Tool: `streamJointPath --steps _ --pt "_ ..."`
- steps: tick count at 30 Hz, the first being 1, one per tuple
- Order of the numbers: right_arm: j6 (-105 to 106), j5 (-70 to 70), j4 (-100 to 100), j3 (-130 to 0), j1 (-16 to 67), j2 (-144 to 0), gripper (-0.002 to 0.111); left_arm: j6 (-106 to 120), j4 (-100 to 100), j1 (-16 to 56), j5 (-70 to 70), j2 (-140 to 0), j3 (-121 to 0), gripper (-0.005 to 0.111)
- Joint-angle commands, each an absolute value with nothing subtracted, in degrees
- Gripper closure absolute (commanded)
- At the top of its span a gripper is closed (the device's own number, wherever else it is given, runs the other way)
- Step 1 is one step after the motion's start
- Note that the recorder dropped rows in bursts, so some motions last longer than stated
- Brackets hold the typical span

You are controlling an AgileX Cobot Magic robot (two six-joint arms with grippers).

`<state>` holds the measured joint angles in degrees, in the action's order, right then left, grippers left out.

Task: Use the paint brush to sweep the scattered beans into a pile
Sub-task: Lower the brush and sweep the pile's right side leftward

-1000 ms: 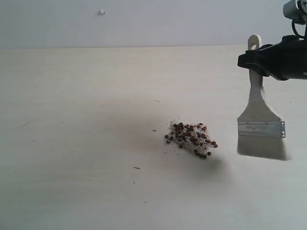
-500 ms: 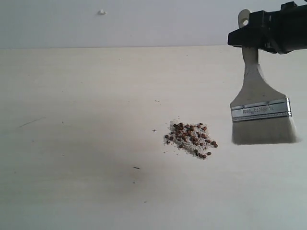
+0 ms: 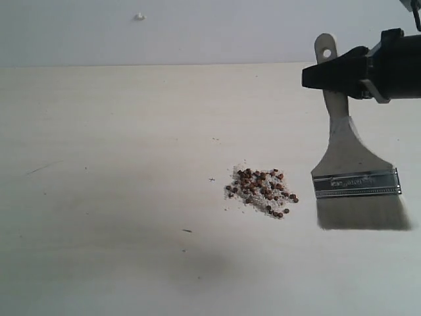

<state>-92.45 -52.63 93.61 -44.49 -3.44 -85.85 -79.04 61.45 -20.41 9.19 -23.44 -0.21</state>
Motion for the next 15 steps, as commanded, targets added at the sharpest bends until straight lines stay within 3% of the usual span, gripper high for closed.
streamJointPath --steps 1,15 --pt "-91.50 -54.18 92.30 -44.26 -3.67 -90.27 0.108 -78.97 61.07 -20.65 9.07 -23.31 0.00 0.107" --pt "-68.20 -44.97 73.85 -44.60 1.31 -102.40 0.108 -78.97 61.07 -20.65 9.07 -23.31 0.00 0.107"
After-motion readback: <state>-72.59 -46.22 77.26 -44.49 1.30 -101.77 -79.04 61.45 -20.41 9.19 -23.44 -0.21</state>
